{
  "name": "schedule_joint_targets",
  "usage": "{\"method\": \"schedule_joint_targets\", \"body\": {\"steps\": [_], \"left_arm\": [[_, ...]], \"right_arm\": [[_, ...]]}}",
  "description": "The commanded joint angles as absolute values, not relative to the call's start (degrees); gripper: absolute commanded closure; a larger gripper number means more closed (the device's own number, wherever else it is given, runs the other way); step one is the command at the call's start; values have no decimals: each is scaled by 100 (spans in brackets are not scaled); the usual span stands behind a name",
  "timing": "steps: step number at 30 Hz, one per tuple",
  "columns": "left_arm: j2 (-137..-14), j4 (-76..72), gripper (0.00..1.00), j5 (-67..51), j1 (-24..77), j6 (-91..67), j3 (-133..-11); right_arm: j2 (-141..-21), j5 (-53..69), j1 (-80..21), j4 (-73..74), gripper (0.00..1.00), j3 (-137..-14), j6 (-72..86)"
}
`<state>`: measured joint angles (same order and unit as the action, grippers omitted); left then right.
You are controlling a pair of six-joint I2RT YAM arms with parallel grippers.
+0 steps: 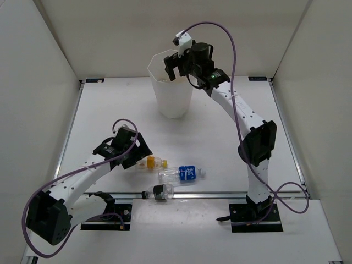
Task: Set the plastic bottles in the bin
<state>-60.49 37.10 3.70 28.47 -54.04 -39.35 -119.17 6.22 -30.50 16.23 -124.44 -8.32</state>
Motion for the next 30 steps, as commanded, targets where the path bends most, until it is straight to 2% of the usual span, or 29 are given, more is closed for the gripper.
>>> {"method": "schedule_joint_targets", "body": {"steps": [1, 5, 8, 10, 13, 21, 28, 30], "left_arm": [[-5811, 3823, 1, 562, 2874, -5589, -3876], [-5371, 4025, 1, 589, 2751, -5844, -3577], [-5291, 3956, 2, 466, 2698, -5967, -3384], [-5361, 3885, 1, 675, 2917, -6073, -3357], [-5616, 3596, 1, 599, 2980, -6188, -3156], [-6336, 2848, 1, 1081, 2980, -6267, -3111], [-7188, 2356, 1, 1309, 3024, -6030, -3461], [-7495, 2285, 5, 1318, 3015, -5916, -3647]], "right_arm": [[-10978, 299, -3172, 1652, 1, -12279, -1186], [-10214, 194, -3068, 1977, 1, -11596, -924], [-9478, 18, -3120, 1601, 1, -10368, -817], [-8984, -534, -3181, 1320, 1, -9670, -870], [-8360, -791, -3120, 1371, 1, -8975, -547], [-6953, -290, -2418, 1125, 1, -6946, 456], [-5969, -177, -1872, 1265, 1, -5855, 966], [-5749, -88, -1548, 1379, 1, -5600, 1116]]}}
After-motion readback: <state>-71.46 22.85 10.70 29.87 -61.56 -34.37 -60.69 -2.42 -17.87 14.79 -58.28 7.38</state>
